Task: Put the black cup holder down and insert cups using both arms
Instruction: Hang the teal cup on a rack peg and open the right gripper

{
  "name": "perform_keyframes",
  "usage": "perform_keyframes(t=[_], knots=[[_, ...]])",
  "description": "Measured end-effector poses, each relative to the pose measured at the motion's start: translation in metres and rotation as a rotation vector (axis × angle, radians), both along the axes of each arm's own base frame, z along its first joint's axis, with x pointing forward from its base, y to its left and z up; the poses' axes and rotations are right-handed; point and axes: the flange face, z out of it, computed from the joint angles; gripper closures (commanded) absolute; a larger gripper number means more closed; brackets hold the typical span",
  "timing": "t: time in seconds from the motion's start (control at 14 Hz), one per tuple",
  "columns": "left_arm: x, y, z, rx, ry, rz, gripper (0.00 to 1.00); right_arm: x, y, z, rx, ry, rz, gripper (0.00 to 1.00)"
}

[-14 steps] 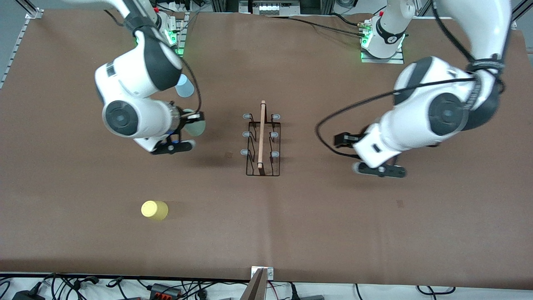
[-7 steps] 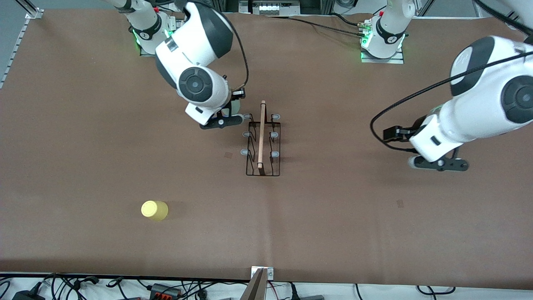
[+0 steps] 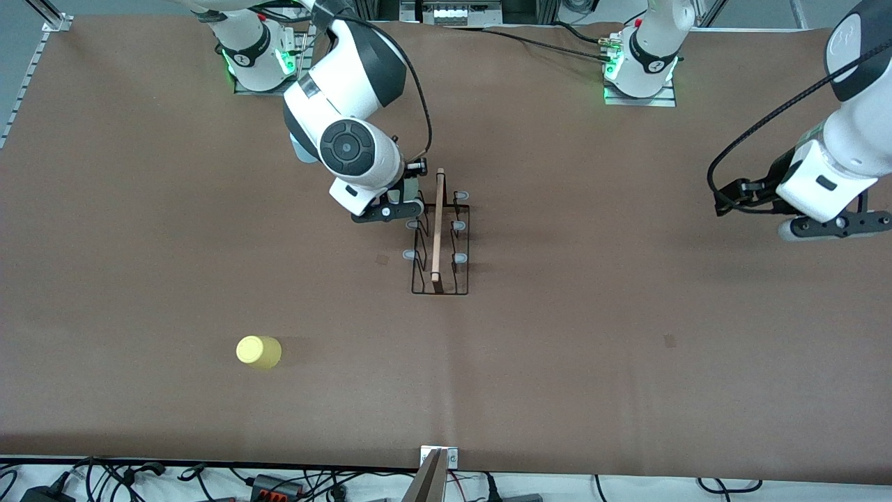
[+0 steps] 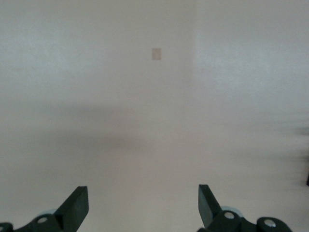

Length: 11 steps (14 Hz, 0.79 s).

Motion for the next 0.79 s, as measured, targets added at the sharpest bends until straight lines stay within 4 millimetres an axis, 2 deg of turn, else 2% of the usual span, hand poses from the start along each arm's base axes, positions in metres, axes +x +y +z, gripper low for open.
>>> perform_keyframes(t=[0.43,0.79], knots=[[-0.027,-0.012,0.000,0.010,-0.012,-0.022,0.00,0.002,0.009,-0.013,0.016,-0.013,-0.003,0.66],[-0.032,-0.016,0.005,0.012,-0.023,-0.029,0.00,0.000,0.013,-0.029,0.009,0.005,0.001,0.66]])
